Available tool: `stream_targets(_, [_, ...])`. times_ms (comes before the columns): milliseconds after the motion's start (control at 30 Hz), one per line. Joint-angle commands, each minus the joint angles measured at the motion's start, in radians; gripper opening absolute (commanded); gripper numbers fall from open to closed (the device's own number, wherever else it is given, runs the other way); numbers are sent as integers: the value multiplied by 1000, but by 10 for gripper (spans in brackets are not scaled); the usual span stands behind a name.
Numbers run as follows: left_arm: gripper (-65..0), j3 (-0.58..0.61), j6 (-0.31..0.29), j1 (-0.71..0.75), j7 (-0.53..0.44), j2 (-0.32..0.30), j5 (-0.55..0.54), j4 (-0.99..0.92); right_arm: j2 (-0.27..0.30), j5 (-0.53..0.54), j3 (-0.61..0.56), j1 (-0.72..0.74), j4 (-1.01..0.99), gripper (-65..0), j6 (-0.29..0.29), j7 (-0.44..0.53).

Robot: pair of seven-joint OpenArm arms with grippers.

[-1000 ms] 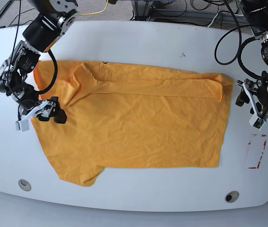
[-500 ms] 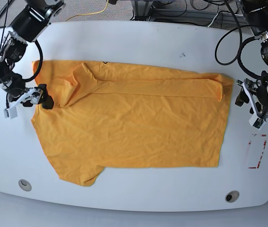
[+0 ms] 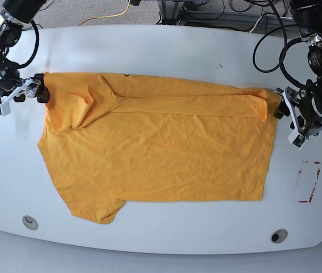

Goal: Layout the t-shirt on the table in an organized manner, then fold the t-shirt properly
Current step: 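Move the right gripper to the collar corner and grasp the fabric, then move the left gripper to the folded edge and grasp it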

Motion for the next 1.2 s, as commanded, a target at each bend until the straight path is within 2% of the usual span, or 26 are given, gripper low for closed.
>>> stream_targets(0, [-324,-6,-1,19,-68,-17,-16,16,43,20,3,-24,21,-73,6,46])
stream_targets(100, [-324,-4,-1,49,-111,-17,-16,16,57,10,3,-53,19,-73,6,67])
stream_targets(233, [-324,-4,-1,62,-114,-17,-16,16,52,-59,4,-62,19,-73,6,69])
stream_targets(433, [-325,-13,-1,69,-115,-17,-16,16,-14,-178,4,-57,19,-73,6,70])
stream_targets(600, [-325,-56,-1,69,-115,-15,-16,18,-55,-239,3,-34,19,-73,6,70])
stream_targets(867, [-325,-128,-1,64,-115,-17,-11,13,-129,-405,3,24,18,-90,6,72])
stream_targets(967, [-325,-150,-1,64,-124,-17,-8,7,-143,-437,4,36,18,-170,6,72])
stream_targets(1167, [-321,-153,-1,69,-209,-17,-8,-70,-158,-455,4,45,18,-407,6,72])
